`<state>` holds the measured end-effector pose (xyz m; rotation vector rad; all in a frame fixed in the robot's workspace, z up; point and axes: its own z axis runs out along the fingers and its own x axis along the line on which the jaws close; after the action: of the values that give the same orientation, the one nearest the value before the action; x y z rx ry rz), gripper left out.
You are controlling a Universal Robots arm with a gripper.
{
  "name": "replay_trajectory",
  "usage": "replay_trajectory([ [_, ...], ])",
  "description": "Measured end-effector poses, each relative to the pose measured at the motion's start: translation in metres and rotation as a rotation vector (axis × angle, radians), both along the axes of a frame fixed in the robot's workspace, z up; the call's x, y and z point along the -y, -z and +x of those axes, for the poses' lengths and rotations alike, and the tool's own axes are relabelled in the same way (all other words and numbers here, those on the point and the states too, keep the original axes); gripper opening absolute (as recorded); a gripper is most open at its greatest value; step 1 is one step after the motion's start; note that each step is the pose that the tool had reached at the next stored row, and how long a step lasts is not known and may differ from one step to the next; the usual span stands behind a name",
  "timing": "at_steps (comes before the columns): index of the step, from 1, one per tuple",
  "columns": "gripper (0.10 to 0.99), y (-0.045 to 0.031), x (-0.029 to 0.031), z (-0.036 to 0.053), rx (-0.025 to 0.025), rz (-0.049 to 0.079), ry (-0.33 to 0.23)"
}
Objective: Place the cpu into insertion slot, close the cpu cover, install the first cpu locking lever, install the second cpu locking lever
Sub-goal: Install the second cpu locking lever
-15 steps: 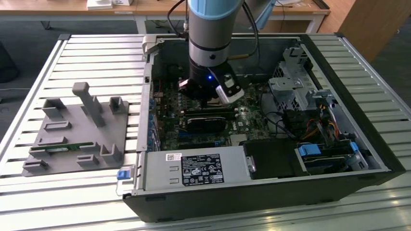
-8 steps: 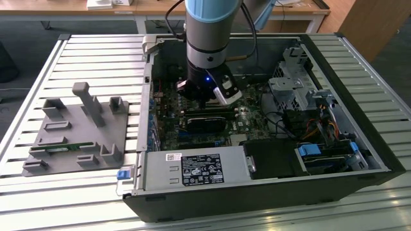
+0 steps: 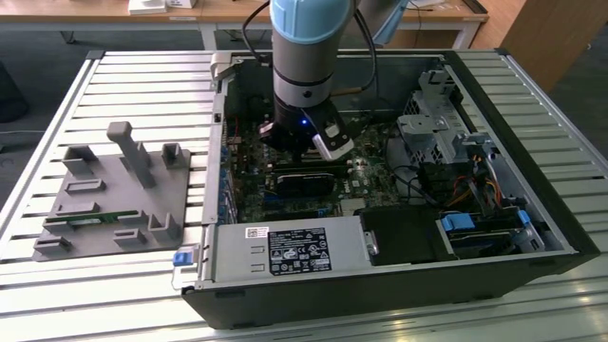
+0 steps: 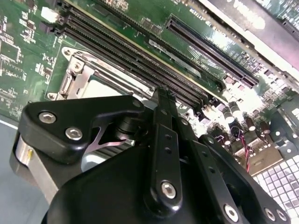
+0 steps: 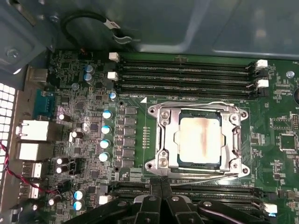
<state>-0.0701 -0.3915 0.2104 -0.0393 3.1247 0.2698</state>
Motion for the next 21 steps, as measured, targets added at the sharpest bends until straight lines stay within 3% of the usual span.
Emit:
replay_trajectory([
  [4,0.106,0.0004,0.0044,-0.0013,-0.0001,0.031,0.0],
  [6,0.106,0.0007,0.0054,-0.0022,-0.0002,0.041,0.0],
  [13,0.106,0.0085,0.008,-0.0053,0.0,0.089,0.0],
  [21,0.106,0.015,0.01,-0.0062,0.0002,0.107,0.0],
])
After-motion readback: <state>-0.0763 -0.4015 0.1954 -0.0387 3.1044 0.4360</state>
